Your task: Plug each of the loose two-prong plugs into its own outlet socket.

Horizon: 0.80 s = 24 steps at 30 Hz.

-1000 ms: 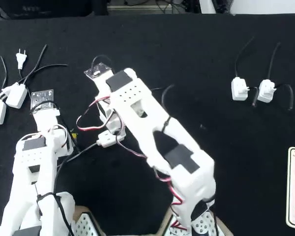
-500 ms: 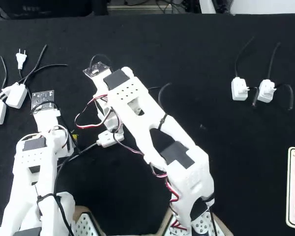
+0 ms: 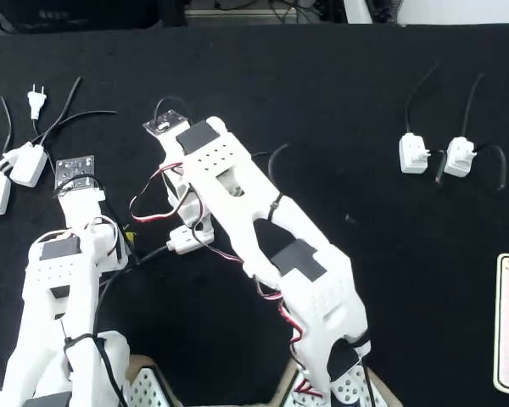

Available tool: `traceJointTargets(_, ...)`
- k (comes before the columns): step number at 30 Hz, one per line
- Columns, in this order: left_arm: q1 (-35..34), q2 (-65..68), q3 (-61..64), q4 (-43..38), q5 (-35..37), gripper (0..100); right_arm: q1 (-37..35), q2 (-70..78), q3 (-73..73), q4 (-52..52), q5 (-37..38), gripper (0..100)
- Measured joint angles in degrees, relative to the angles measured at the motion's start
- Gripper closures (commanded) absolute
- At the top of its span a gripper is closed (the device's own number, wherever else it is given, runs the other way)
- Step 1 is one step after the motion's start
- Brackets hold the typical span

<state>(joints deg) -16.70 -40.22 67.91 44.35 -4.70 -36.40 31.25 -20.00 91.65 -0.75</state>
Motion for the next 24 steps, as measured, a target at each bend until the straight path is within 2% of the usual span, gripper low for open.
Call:
traceJointTargets(5,0.0,0.0,0.0,0.0,0.0,78,0.0,0.0,-0.18,-0.09,-0.26,98.8)
traceJointTargets(15,0.0,0.0,0.0,0.0,0.0,78,0.0,0.97,-0.09,-1.23,-6.86,98.8)
traceJointTargets(24,0.0,0.0,0.0,0.0,0.0,78,0.0,1.05,0.7,-2.2,-7.3,98.8)
